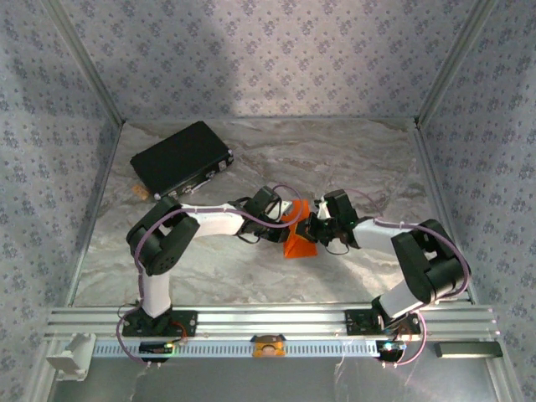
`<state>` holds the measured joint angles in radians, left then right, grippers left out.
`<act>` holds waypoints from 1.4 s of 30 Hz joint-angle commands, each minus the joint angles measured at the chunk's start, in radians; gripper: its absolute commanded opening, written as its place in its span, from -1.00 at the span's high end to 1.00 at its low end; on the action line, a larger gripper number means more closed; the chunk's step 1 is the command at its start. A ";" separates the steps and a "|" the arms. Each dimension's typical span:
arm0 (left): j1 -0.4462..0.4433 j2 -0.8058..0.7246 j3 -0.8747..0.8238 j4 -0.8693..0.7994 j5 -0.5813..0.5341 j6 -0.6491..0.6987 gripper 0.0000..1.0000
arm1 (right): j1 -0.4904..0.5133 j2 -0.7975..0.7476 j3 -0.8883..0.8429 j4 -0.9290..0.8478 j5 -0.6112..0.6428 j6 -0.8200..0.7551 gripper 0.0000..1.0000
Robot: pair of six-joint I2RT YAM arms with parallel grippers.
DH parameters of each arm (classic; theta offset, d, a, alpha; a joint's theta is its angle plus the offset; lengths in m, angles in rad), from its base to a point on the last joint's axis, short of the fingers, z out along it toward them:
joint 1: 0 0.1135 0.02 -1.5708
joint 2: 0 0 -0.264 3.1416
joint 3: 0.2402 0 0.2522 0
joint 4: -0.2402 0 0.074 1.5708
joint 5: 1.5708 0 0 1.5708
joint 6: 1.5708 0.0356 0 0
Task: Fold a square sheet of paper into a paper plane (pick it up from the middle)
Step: Fold the triangle a second time at the center of the table.
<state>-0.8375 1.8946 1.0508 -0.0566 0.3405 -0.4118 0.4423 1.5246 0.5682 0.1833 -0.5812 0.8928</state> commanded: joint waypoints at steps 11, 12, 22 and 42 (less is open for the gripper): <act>0.003 0.040 0.013 -0.040 0.008 0.018 1.00 | -0.007 0.083 0.002 -0.001 -0.001 -0.013 1.00; 0.002 0.039 0.013 -0.041 0.010 0.019 1.00 | -0.010 0.084 -0.006 0.001 0.003 -0.013 1.00; 0.006 0.044 0.021 -0.063 0.011 0.030 1.00 | -0.015 0.076 -0.018 -0.016 0.033 -0.014 1.00; 0.008 0.050 0.034 -0.086 0.020 0.033 1.00 | -0.109 0.103 -0.015 -0.052 0.055 -0.079 1.00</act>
<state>-0.8356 1.9125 1.0760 -0.0769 0.3588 -0.4007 0.3428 1.6016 0.5777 0.1604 -0.5575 0.8398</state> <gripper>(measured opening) 0.043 0.062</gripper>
